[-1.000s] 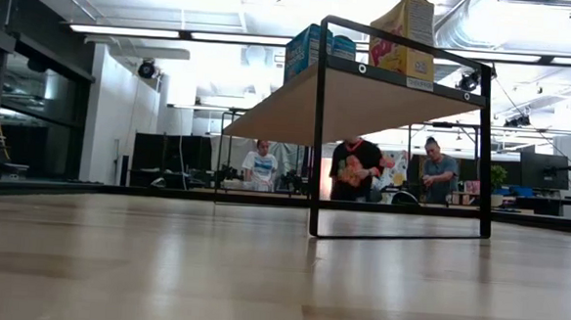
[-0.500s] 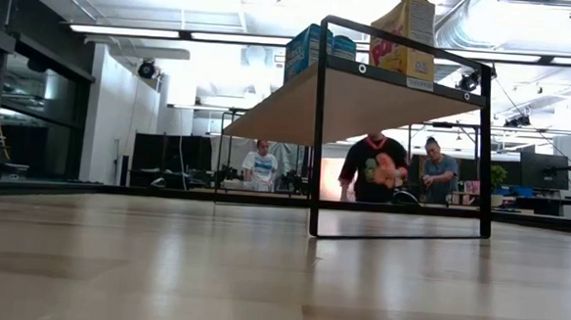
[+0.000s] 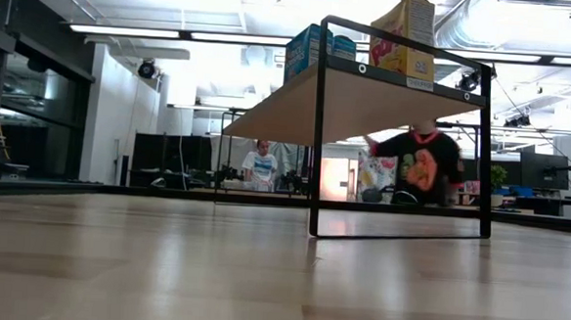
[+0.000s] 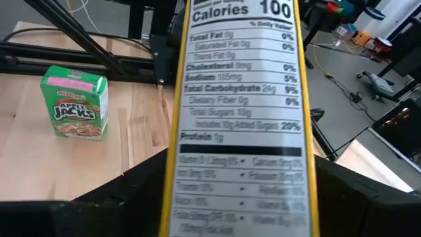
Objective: Stack cereal on shelf
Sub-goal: Put the yellow cereal box on the shelf aligned with the other yellow cereal box
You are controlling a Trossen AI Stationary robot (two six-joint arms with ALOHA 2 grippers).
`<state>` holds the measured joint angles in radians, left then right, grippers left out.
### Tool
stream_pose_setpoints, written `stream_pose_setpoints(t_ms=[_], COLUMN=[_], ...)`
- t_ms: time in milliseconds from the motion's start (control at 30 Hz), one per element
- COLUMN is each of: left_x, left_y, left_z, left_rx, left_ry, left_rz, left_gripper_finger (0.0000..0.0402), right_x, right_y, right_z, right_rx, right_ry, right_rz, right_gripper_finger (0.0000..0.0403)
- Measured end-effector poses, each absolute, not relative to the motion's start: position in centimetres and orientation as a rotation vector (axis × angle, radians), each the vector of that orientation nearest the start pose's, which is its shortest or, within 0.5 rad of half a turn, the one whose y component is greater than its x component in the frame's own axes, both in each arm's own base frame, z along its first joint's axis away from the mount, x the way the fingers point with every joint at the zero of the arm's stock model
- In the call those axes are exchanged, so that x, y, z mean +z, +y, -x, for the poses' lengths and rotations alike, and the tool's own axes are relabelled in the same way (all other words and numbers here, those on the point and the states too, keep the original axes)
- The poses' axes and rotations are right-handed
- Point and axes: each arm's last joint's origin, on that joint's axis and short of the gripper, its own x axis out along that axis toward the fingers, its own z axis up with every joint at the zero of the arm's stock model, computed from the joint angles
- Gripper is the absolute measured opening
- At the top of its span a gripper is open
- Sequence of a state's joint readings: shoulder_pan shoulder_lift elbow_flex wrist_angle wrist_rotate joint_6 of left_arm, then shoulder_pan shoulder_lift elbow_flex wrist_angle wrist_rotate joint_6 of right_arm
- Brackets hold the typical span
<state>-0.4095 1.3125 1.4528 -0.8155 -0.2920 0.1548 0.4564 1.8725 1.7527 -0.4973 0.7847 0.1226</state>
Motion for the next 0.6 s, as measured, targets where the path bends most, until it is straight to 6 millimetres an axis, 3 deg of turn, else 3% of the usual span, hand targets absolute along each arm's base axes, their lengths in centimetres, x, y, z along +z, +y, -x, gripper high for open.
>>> stream_pose_setpoints(t_ms=[167,467,600], left_x=[39.33,39.33,39.33], left_y=[-9.63,-9.59,-9.59], left_z=[-24.35,-24.35,-24.34], left_rx=[-0.170,-0.164,-0.168], left_ry=[0.617,0.619,0.618], left_rz=[-0.417,-0.411,-0.433], left_gripper_finger=[0.0117,0.0118,0.0122], right_x=[33.48,33.47,33.47], right_y=[16.70,16.71,16.70], right_z=[-38.70,-38.69,-38.69], right_rx=[-0.341,-0.337,-0.336], right_ry=[0.483,0.486,0.488], right_rz=[0.239,0.245,0.256], right_gripper_finger=[0.0258,0.0140,0.0127])
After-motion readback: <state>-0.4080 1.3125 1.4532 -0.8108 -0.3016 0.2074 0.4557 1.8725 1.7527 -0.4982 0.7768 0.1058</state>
